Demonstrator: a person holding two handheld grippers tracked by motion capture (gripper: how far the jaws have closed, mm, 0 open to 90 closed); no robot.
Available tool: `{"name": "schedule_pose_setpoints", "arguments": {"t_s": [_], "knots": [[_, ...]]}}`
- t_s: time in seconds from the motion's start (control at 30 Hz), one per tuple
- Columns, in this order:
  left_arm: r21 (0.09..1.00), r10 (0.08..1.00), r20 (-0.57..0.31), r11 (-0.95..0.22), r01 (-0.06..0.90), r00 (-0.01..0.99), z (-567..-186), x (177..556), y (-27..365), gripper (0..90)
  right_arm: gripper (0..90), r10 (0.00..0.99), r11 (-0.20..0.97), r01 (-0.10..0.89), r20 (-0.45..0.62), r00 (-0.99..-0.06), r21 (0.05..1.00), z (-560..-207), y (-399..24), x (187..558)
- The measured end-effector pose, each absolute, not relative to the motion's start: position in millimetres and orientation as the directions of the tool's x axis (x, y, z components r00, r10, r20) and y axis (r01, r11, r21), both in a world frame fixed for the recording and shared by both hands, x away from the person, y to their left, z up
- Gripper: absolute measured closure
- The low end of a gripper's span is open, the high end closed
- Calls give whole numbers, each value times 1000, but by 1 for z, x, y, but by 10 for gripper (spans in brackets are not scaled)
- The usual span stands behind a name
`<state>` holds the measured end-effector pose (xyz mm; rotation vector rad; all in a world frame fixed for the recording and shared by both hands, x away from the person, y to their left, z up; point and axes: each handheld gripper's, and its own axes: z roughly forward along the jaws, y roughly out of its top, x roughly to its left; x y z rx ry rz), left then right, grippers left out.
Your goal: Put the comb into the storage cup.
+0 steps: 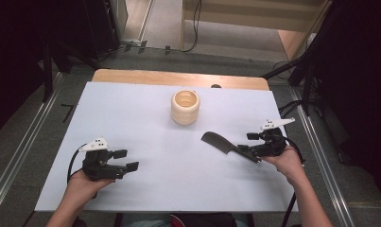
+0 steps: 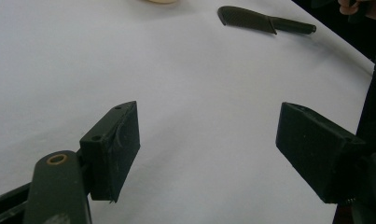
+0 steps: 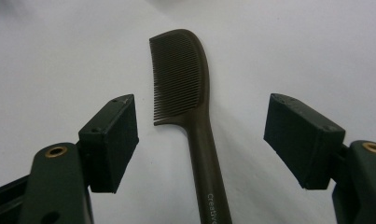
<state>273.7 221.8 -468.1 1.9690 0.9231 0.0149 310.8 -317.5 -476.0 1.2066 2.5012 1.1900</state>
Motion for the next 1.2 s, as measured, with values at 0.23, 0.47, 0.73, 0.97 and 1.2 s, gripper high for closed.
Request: {"name": "schedule_pose_setpoints", "arguments": {"t_s": [0.23,0.47,0.73,0.97,1.2], "knots": [[748,610,-334,-292,596,719,-468,275,221,226,257,709,393,615,200,-676,684,-477,-322,304],[749,605,-334,-296,593,723,-468,277,220,226,271,718,404,621,188,-670,672,-478,-328,298],[748,604,-335,-296,594,723,-468,279,219,226,283,725,425,633,175,-666,648,-481,-331,294],[748,604,-335,-296,594,723,-468,279,219,226,288,724,439,636,170,-669,635,-484,-329,294],[748,605,-336,-294,595,722,-468,279,219,226,302,712,446,628,172,-681,638,-489,-327,294]]}}
